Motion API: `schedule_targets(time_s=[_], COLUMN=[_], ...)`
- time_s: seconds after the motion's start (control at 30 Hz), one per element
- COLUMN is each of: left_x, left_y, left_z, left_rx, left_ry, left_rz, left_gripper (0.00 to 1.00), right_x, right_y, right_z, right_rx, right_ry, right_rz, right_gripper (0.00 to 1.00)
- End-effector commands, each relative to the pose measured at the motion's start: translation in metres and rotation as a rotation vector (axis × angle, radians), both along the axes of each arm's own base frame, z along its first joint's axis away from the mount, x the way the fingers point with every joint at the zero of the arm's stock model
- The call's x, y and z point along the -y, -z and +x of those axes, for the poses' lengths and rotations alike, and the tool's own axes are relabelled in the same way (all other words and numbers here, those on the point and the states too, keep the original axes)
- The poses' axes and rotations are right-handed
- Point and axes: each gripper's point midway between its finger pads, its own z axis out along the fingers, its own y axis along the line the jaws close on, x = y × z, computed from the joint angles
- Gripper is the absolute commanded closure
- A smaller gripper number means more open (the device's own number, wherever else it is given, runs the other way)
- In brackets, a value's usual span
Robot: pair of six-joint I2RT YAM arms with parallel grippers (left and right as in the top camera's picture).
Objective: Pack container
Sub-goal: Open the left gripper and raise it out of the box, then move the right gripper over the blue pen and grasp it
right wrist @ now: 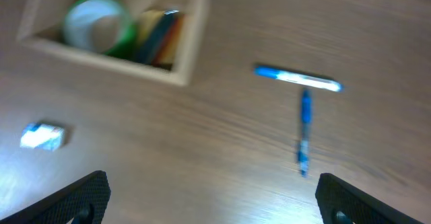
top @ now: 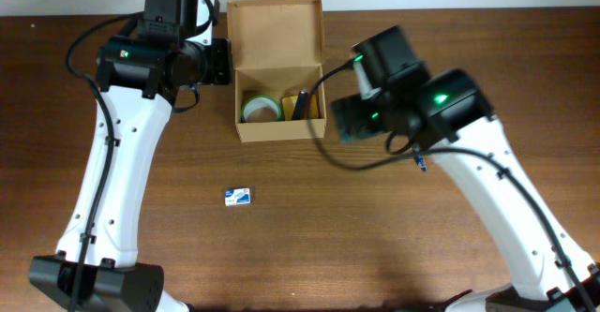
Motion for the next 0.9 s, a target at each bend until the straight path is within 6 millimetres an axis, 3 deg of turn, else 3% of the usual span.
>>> schedule_targets(time_s=[0.0,0.23,0.53,0.6,0.67,0.87], left_x=[-0.001,-0.001,-0.001,-0.001,-0.001,-0.001], left_y=[-0.006,-0.006,-0.007,-0.007,-0.007,-0.008], left_z=[-0.001,-0.001,-0.001,0.0,0.0,0.001], left_rx=[0.012,0.013,0.016,0.017,0.018,0.023], left_ry=[-0.013,-0.012,-0.012,-0.013,-0.013,-0.013], left_rz=[-0.007,-0.007,-0.008,-0.008,-0.008,-0.009], left_gripper=[0.98,0.98,0.98,0.98,0.98,0.98], right_x=[0.034,0.078,0.126,0.13,0.125,0.118], right_y=[0.005,0.053,0.135,0.153,0.169,0.196], right_z=[0.02,0.046,0.062,0.064,0.065,0.067], right_rx=[-0.001,-0.123,-0.325,-0.373,-0.416,-0.469], right_ry=[0.184,0.318,0.382,0.334,0.252,0.161], right_rz=[0.001,-0.038,-0.129,-0.128,-0.1,-0.072], right_gripper=[0.01,0.01,0.01,0.0,0.1,0.11])
